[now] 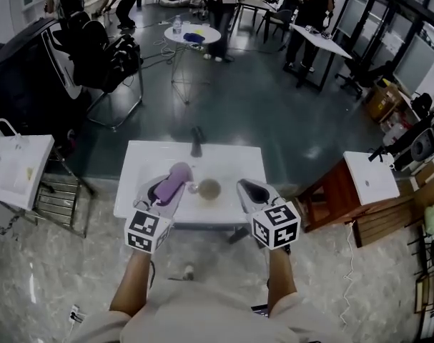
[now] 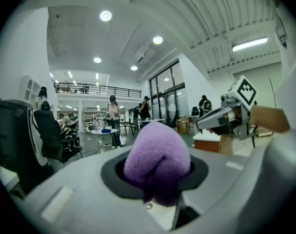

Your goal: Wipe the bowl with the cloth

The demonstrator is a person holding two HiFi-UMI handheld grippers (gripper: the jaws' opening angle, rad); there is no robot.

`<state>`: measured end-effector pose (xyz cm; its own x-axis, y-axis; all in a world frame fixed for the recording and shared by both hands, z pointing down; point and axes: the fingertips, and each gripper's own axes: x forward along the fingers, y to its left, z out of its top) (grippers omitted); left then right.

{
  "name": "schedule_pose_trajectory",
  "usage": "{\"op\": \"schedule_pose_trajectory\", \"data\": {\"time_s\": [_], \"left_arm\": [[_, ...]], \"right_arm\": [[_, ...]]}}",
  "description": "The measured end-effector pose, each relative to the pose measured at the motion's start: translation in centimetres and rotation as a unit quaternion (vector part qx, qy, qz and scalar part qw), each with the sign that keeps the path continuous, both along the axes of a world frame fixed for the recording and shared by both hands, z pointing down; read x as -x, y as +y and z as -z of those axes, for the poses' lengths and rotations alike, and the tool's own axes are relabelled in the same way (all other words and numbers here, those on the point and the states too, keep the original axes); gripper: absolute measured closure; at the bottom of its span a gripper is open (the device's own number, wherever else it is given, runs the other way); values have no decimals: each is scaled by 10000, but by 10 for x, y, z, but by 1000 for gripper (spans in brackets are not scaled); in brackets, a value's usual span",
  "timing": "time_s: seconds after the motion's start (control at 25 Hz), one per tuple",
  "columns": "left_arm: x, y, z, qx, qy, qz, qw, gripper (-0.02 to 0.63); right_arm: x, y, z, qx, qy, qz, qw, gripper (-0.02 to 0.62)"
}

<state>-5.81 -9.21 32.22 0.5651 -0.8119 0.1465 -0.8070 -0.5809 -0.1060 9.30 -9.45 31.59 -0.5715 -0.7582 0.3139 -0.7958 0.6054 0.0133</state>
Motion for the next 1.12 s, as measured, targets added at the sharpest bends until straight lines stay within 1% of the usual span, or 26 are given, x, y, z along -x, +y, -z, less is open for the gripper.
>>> {"op": "schedule_pose_trajectory", "data": {"time_s": [0.16, 0.4, 0.6, 0.96, 1.12], "left_arm": [[11, -32, -9, 117, -4, -39, 9999, 479], [18, -64, -33, 369, 15, -50, 9993, 479], [19, -85, -60, 628, 23, 26, 9980, 479], [20, -118, -101, 1075, -12, 348, 9936, 479], [19, -134, -121, 1256, -19, 523, 9907, 479]], "right_arm": [[15, -31, -9, 104, 60, -3, 9999, 548], [27, -67, -38, 375, 280, 81, 9989, 491], [31, -93, -75, 656, 523, 241, 9962, 432], [40, -136, -133, 1140, 808, 717, 9876, 410], [43, -154, -160, 1340, 971, 985, 9813, 390]]}}
